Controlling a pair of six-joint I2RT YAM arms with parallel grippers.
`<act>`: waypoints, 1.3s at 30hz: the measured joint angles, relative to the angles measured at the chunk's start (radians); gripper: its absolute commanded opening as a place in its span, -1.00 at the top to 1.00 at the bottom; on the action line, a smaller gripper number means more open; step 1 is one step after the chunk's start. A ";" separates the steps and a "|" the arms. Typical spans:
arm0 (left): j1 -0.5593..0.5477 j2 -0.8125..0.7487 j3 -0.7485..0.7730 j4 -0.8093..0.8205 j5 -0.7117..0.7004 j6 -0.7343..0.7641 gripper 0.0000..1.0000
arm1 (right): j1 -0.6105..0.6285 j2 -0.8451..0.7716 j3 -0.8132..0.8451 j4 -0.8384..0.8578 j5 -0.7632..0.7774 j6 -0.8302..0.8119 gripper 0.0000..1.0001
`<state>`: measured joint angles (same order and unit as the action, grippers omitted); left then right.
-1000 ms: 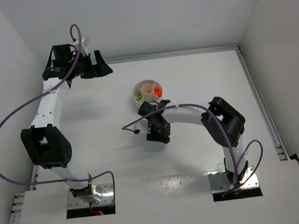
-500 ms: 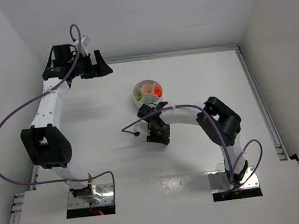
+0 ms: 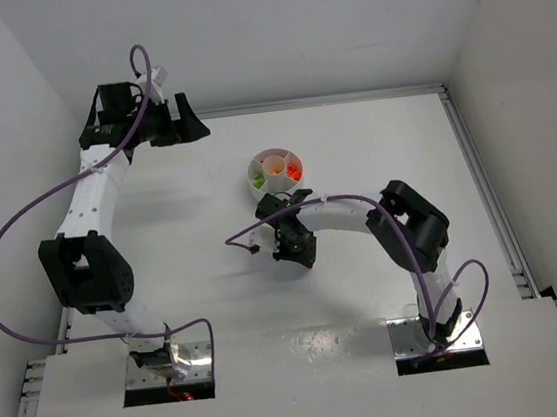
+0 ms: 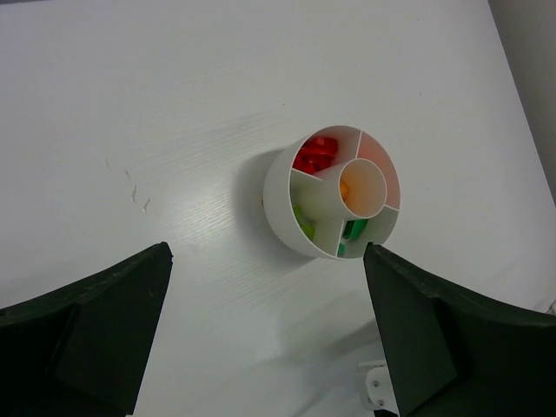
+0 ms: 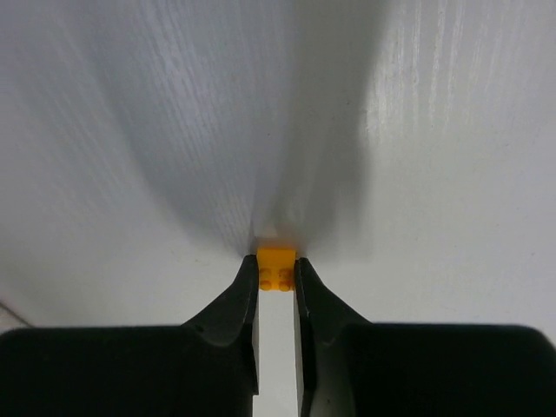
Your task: Sort the legos into containers by color
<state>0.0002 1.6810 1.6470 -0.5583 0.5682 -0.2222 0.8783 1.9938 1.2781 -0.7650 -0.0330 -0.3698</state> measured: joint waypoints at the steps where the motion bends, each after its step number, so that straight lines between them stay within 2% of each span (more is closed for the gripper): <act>1: 0.000 0.000 0.000 0.001 -0.002 0.000 -0.98 | -0.001 -0.004 0.002 -0.003 -0.005 0.000 0.92; 3: 0.000 0.000 0.000 0.007 -0.008 0.000 -0.98 | -0.007 -0.024 0.009 -0.021 -0.025 0.000 1.00; 7: 0.000 0.000 -0.004 0.027 -0.023 0.000 -0.98 | -0.019 -0.152 0.064 -0.064 -0.054 0.000 1.00; 10: 0.000 0.000 -0.021 0.045 -0.036 0.000 -0.98 | -0.033 -0.239 0.191 -0.087 -0.066 0.002 1.00; 13: 0.000 0.000 -0.043 0.058 -0.045 -0.002 -0.98 | -0.052 -0.248 0.352 -0.055 -0.068 0.021 1.00; 16: 0.001 0.000 -0.066 0.069 -0.066 -0.006 -0.98 | -0.075 -0.200 0.480 -0.036 -0.042 0.047 1.00; 21: 0.016 0.000 -0.076 0.075 -0.091 -0.007 -0.98 | -0.128 0.000 0.708 -0.021 0.006 0.081 1.00; 27: 0.043 -0.008 -0.089 0.084 -0.116 0.000 -0.98 | -0.201 0.109 0.735 -0.040 0.031 0.109 1.00; 39: 0.047 -0.008 -0.099 0.087 -0.104 -0.001 -0.98 | -0.276 0.163 0.820 -0.056 0.035 0.135 1.00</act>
<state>0.0475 1.6733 1.5478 -0.4717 0.4644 -0.2230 0.6025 2.1567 2.0983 -0.8215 0.0025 -0.2348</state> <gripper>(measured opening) 0.986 0.145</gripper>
